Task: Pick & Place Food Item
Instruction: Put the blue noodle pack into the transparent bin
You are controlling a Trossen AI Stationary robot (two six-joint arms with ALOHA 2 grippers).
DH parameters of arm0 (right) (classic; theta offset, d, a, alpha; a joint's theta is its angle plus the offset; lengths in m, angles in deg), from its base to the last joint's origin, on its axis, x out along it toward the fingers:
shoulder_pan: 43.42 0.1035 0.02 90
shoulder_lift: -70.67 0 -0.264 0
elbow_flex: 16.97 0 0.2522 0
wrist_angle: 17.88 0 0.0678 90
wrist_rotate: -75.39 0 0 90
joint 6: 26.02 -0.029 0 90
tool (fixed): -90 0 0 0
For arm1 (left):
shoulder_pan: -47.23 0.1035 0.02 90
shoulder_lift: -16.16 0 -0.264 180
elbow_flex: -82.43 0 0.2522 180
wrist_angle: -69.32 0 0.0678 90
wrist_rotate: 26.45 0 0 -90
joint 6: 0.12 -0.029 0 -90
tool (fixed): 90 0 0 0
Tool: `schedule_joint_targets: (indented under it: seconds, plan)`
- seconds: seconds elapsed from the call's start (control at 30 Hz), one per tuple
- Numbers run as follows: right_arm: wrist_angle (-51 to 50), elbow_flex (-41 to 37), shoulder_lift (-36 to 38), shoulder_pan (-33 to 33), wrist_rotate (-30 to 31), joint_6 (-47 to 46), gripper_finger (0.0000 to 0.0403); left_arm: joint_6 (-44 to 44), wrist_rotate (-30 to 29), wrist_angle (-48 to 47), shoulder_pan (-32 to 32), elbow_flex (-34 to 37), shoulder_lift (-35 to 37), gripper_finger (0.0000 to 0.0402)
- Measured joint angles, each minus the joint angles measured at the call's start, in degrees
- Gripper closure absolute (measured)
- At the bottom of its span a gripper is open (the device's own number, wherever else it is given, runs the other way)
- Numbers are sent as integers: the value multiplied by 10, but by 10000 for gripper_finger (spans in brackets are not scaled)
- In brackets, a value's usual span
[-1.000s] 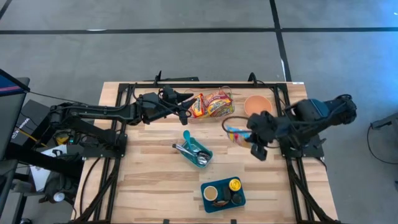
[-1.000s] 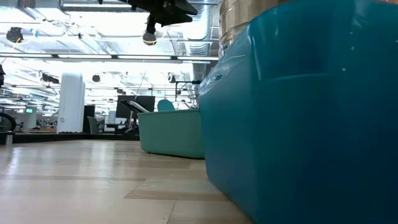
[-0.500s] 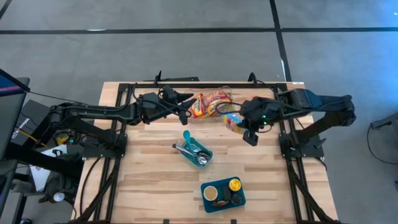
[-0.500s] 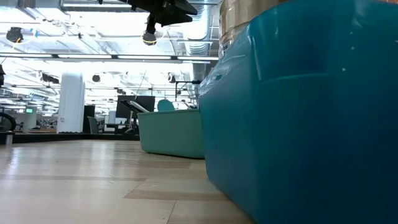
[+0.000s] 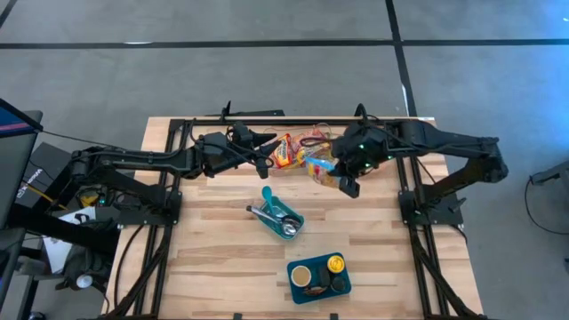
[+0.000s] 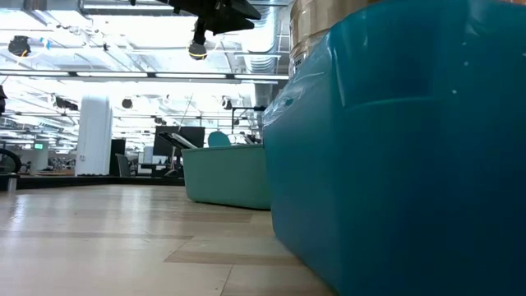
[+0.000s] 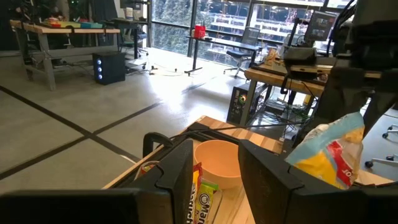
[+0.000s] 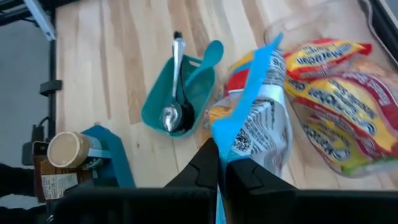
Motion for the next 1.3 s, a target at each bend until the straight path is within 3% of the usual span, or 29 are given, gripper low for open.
schedule_joint_targets:
  seconds: [0.23, 0.47, 0.83, 1.3]
  plan:
    - [43, -12, 0, -27, -61, 24, 403, 0, 0, 29, 0, 0, 0, 280]
    - [42, -12, 0, -28, -63, 34, 403, 4, 4, 62, 0, 0, 0, 280]
    - [44, -12, 0, -20, -103, 64, 403, 26, 269, 20, 0, 0, -6, 280]
    - [87, -12, 0, 14, -141, 88, 403, -22, 305, 38, -28, 0, -67, 277]
